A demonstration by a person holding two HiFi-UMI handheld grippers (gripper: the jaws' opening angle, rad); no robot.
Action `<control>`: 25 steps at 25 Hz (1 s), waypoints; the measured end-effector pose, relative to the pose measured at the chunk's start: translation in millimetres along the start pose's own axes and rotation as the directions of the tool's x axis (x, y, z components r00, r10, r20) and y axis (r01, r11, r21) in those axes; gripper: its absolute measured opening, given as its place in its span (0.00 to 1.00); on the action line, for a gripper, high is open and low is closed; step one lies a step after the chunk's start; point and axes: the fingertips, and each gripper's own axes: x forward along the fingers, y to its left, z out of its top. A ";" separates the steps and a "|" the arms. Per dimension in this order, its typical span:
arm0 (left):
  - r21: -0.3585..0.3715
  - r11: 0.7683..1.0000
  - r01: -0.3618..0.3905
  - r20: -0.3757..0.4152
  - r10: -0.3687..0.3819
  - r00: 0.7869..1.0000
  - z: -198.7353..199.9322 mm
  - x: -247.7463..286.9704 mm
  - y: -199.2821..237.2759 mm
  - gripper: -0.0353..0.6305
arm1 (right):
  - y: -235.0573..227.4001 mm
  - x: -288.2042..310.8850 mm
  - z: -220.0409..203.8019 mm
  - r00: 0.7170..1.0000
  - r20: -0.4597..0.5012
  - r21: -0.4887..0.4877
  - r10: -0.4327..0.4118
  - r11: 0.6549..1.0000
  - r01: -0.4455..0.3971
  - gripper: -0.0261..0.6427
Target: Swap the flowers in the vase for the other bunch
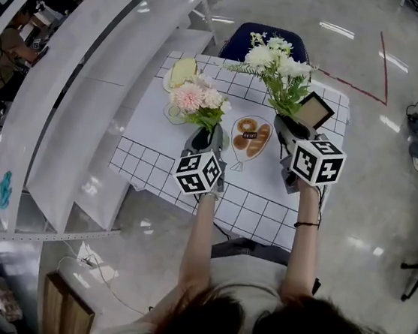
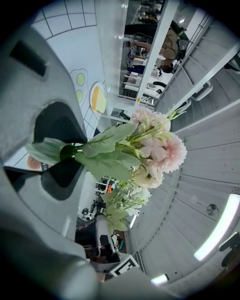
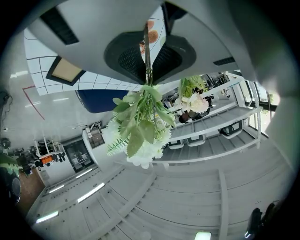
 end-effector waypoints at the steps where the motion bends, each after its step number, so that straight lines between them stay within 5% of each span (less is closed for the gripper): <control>1: 0.002 1.000 0.000 0.000 0.000 1.000 0.4 -0.2 -0.4 0.20 | -0.2 -0.5 0.4 1.000 0.002 0.001 0.000 1.000 0.000 0.11; 25: 0.010 1.000 0.006 0.106 -0.007 0.994 38.3 -13.7 -1.8 0.19 | 13.0 -0.6 7.5 0.996 0.053 0.020 0.066 0.998 -0.068 0.10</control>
